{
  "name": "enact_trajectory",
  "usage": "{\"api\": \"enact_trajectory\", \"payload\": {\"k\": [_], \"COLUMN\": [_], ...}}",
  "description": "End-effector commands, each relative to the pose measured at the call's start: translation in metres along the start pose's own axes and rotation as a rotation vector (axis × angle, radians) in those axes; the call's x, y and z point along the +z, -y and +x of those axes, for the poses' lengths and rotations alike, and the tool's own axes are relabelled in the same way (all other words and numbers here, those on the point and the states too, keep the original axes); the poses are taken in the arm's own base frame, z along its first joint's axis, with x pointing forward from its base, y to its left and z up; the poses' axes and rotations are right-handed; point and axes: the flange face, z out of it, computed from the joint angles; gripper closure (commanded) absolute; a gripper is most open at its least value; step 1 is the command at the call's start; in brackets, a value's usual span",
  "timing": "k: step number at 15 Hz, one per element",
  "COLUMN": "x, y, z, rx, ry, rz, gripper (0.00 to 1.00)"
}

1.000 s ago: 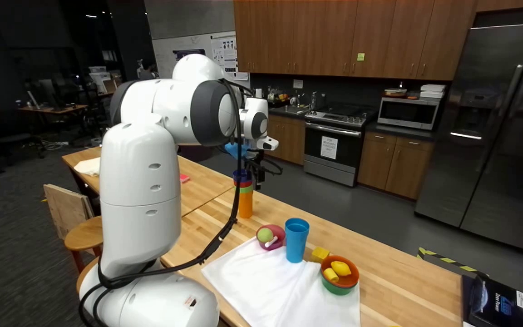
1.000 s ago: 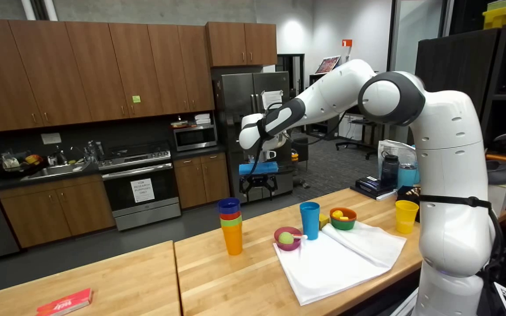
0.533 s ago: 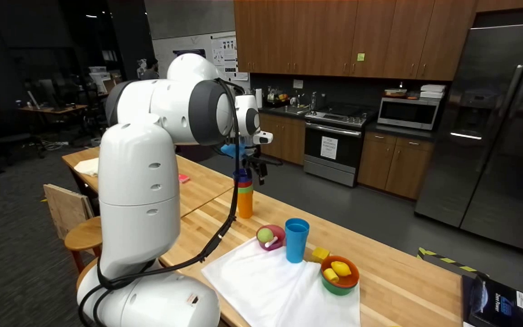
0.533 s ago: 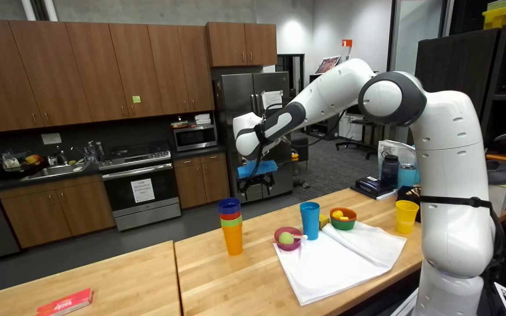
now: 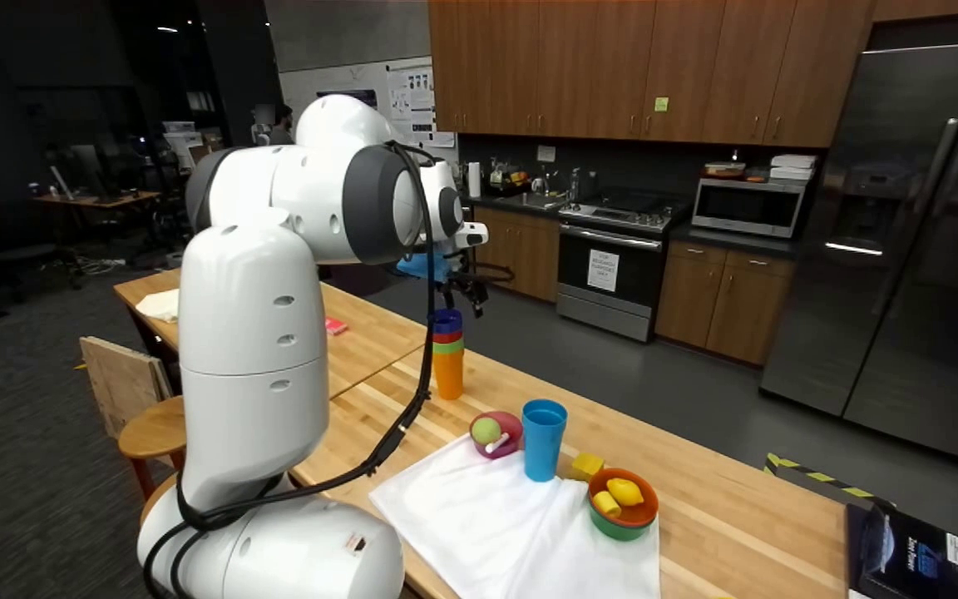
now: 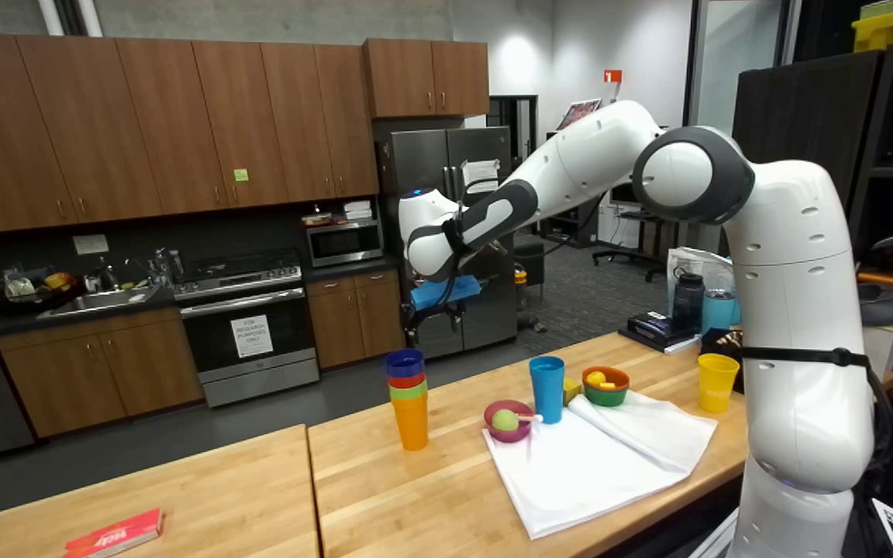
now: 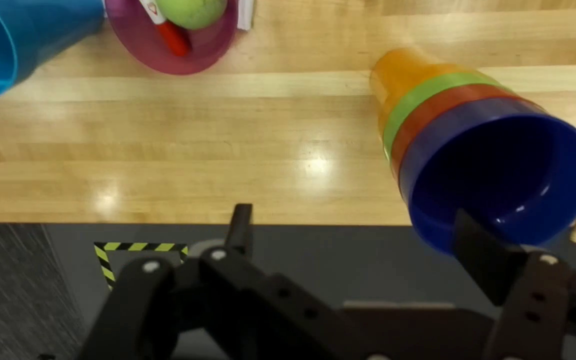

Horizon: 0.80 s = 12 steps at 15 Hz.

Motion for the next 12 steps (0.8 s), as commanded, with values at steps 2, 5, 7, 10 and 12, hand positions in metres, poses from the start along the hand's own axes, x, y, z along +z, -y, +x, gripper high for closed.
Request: {"api": "enact_trajectory", "payload": {"k": [2, 5, 7, 10, 12], "x": [0.009, 0.026, 0.04, 0.055, 0.061], "y": [0.002, 0.005, 0.009, 0.013, 0.015], "z": [0.023, 0.03, 0.032, 0.035, 0.038], "rx": [-0.043, -0.054, -0.048, -0.04, -0.036], "ry": [-0.074, -0.072, -0.014, 0.084, 0.128], "rz": [0.098, 0.157, 0.197, 0.226, 0.228], "gripper": [0.0, 0.0, 0.0, 0.0, 0.25]}}
